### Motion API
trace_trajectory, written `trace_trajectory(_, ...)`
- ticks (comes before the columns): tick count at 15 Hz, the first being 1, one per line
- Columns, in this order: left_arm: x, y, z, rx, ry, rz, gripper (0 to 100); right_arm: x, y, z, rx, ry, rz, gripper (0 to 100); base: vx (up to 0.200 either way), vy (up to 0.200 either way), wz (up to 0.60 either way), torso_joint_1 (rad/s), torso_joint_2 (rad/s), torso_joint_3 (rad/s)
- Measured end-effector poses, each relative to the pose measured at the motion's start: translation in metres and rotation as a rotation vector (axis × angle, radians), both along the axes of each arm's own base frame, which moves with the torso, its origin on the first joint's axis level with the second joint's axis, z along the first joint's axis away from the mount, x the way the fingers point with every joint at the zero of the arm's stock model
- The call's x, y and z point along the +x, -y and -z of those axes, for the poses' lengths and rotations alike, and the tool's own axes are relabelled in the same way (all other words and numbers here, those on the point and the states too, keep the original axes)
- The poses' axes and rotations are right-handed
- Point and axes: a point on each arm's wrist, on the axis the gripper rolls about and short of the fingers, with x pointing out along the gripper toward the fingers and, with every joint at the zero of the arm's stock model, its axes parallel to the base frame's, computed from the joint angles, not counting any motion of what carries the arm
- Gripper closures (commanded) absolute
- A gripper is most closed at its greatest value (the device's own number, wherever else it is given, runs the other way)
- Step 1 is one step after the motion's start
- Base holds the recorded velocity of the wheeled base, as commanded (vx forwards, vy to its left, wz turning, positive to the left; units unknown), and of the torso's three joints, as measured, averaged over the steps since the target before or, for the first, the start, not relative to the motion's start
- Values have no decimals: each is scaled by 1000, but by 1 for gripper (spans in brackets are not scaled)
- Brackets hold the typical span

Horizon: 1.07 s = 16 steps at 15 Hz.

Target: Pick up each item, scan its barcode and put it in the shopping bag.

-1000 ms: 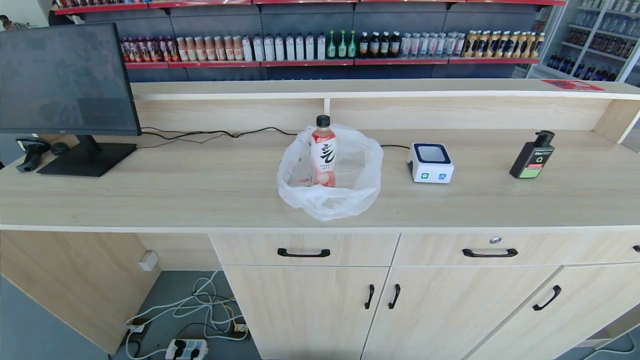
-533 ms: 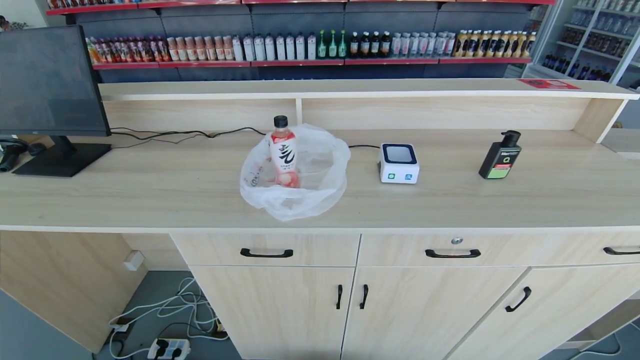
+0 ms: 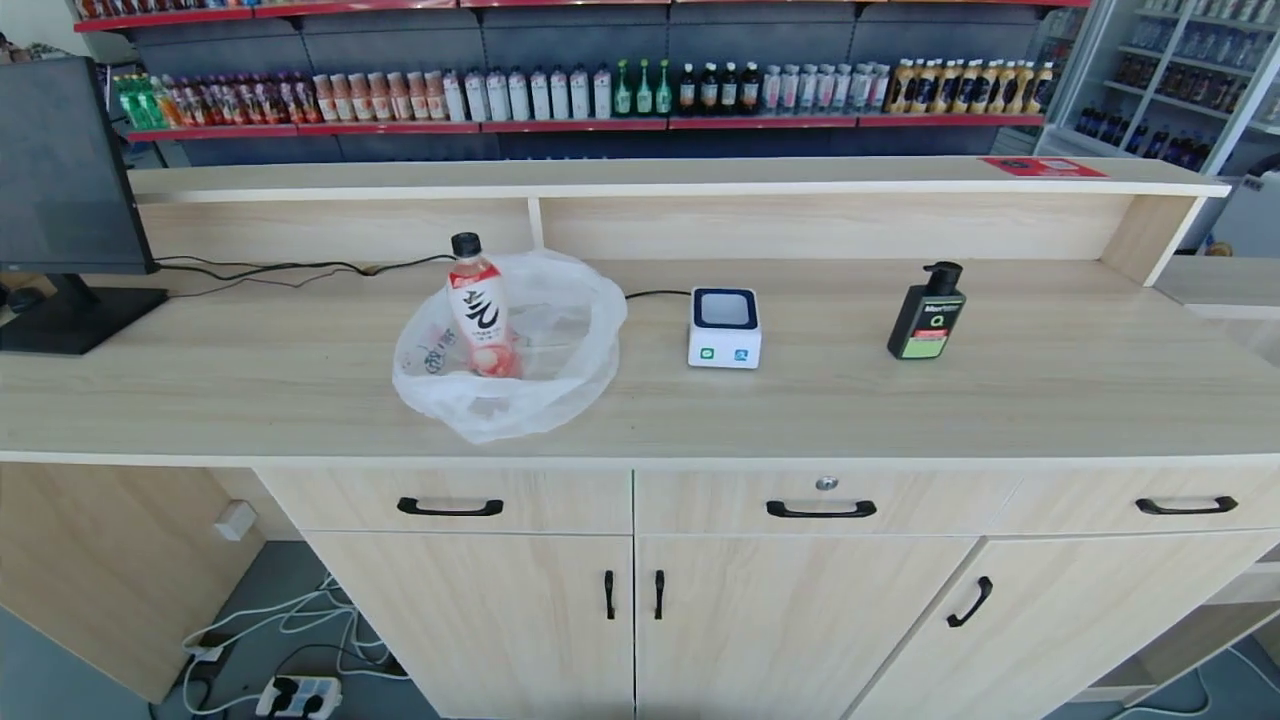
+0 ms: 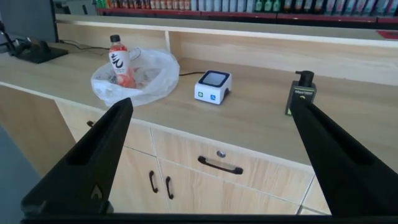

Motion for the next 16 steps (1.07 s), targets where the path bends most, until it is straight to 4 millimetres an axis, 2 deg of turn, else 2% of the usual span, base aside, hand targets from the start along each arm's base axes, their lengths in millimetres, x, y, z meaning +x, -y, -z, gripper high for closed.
trace_trajectory(3,0,0,0,3,0,1,0,0,0,-1,3,1,0,0,0,0,0,0,0,0)
trace_trajectory(4,0,0,0,3,0,0,0,1,-1,-1,7,-5,-1,0,200,0,0,2,2,7)
trace_trajectory(12,0,0,0,1,1,-1,0,6,-6,0,-8,-32,-6,0,0,0,0,0,0,0)
trace_trajectory(15,0,0,0,2,1,0,0,20,-16,-11,25,-80,31,0,0,0,0,0,0,0)
trace_trajectory(16,0,0,0,1,0,0,0,30,-19,-17,34,-95,79,0,200,0,0,2,2,2)
